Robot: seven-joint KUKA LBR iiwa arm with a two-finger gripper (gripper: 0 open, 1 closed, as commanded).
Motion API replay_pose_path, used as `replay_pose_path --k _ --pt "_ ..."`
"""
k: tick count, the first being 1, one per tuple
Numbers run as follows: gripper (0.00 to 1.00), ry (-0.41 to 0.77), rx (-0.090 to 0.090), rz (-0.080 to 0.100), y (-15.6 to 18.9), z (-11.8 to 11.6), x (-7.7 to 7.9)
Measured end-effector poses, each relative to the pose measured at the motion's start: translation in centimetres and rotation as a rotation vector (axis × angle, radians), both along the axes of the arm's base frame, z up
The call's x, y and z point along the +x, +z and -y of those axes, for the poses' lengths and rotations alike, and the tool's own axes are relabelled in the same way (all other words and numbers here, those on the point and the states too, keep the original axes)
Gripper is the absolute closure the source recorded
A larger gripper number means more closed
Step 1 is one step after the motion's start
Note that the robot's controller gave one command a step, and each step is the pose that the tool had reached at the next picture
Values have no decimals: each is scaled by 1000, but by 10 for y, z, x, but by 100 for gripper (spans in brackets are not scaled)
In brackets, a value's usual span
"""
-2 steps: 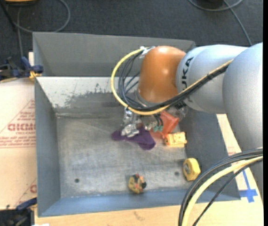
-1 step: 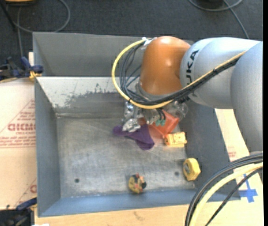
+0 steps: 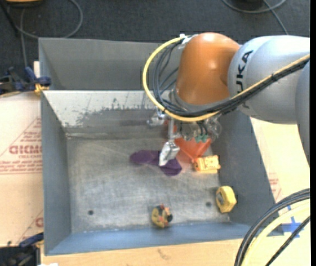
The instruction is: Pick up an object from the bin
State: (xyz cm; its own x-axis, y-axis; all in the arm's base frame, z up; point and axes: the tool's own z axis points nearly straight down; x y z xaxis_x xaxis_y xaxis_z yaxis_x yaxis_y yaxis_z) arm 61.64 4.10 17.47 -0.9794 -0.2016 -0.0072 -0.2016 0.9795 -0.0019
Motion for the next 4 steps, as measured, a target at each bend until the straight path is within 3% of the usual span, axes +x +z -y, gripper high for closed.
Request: replay_pose_path --k 1,2,3,4 --pt "0 -1 1 -3 -1 -1 -1" --pt "100 55 0 -10 -95 6 11" --pt "100 54 0 -10 -95 6 11" --pt "100 62 0 -3 6 -1 9"
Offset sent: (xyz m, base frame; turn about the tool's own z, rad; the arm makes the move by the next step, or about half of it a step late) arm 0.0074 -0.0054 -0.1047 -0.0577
